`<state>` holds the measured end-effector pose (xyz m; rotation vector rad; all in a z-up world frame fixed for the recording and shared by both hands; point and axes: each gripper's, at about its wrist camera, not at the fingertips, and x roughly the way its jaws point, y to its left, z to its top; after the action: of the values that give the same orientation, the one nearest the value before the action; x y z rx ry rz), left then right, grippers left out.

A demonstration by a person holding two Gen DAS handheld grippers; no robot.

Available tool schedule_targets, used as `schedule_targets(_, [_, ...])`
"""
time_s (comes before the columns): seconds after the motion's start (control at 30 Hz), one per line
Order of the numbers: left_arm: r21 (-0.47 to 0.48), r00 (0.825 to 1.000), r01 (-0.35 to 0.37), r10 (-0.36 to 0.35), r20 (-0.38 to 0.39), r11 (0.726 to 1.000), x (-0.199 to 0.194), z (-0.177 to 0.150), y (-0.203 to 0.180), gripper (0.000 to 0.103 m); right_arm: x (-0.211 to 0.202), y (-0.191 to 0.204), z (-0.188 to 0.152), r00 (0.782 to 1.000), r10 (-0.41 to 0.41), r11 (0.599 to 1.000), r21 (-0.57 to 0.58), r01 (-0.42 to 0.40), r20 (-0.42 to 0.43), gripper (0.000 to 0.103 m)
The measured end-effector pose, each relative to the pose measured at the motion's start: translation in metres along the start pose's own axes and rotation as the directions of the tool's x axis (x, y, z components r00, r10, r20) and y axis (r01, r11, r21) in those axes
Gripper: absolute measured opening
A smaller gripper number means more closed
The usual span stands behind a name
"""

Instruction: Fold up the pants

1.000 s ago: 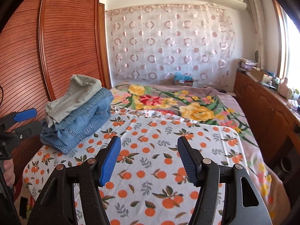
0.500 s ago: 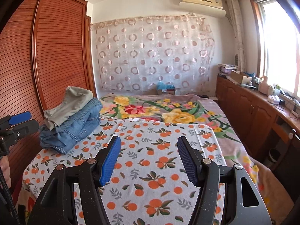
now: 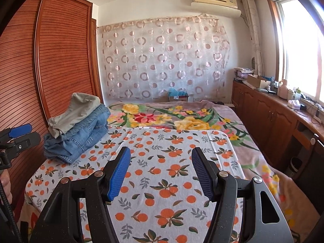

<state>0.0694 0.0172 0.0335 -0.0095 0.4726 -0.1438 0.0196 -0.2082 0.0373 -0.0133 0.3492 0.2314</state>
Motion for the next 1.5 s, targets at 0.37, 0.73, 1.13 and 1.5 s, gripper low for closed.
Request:
schedule_targets(0.37, [0.0,1.0,-0.001,0.001,-0.003,1.0,0.0,-0.002,0.0,0.091,-0.002,-0.007,-0.003,1.0,0.004,1.0,-0.012,-0.004,0.007,0.065])
schedule_targets(0.73, [0.0,1.0,-0.002,0.002,-0.002,1.0,0.0,-0.002,0.0,0.091,-0.001,-0.008,-0.005,1.0,0.007,1.0,-0.014,-0.007,0.007,0.065])
schedule_targets(1.13, [0.001,1.0,0.0,0.0,0.002,1.0,-0.001,-0.001,0.0,0.091,-0.003,-0.011,-0.006,1.0,0.009,1.0,-0.017,-0.008,0.011,0.065])
schedule_targets(1.5, [0.002,1.0,0.001,-0.001,0.007,1.0,-0.001,-0.004,-0.003,0.091,-0.003,-0.011,-0.006,1.0,0.011,1.0,-0.019,-0.011,0.012,0.065])
